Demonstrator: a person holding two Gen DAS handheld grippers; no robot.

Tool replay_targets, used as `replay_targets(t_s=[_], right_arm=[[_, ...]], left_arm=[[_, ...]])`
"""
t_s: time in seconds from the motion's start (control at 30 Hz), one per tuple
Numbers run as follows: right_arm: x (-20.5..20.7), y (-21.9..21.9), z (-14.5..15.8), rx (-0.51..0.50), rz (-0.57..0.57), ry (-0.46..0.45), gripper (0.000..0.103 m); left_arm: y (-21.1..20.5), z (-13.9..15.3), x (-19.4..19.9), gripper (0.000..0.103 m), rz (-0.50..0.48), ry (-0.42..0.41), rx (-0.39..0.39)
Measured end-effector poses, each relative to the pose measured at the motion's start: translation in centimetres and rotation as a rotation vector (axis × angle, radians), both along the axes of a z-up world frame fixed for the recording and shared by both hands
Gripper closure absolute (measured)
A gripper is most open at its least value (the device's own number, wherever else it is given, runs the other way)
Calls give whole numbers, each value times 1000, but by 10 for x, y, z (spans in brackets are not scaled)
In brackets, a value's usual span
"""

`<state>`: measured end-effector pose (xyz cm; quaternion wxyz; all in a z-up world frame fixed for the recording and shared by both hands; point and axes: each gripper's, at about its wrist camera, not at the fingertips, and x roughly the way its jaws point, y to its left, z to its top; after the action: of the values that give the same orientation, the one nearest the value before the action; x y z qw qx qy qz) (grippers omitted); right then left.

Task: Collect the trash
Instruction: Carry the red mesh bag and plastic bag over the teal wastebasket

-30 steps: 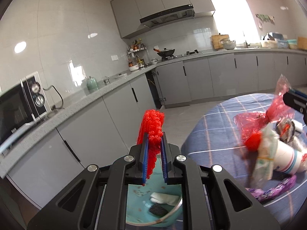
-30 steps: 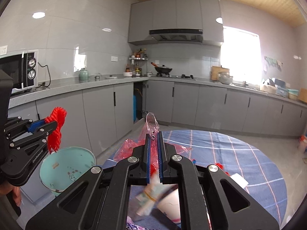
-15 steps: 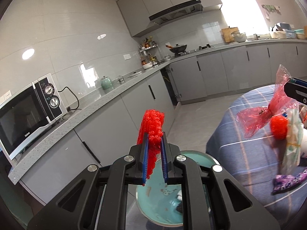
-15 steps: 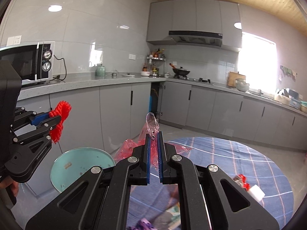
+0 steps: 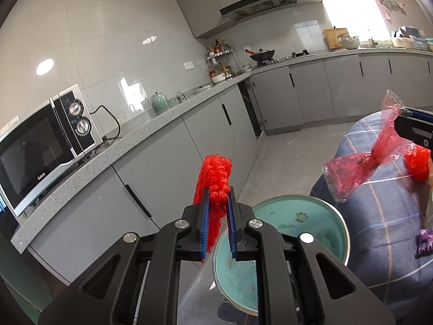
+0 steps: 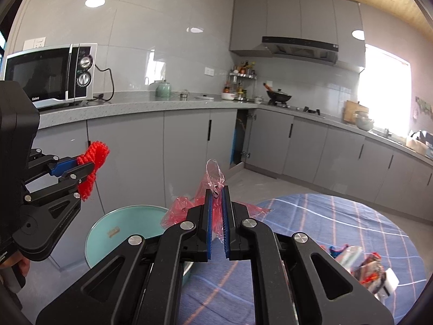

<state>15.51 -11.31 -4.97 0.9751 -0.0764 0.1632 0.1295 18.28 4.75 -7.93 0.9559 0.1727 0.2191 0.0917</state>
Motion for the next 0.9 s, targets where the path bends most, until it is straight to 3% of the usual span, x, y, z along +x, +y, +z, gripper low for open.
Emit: replay_targets(t_s=[0.77, 0.87, 0.9], right_arm=[[26, 35, -32, -33, 71, 94, 94], [29, 37, -38, -35, 83, 119, 86], [29, 37, -40, -36, 80, 117, 82]], left_arm=[[14, -24, 12, 86, -9, 73, -36], [13, -27, 13, 77, -20, 86, -42], [13, -28, 13, 64, -21, 86, -41]])
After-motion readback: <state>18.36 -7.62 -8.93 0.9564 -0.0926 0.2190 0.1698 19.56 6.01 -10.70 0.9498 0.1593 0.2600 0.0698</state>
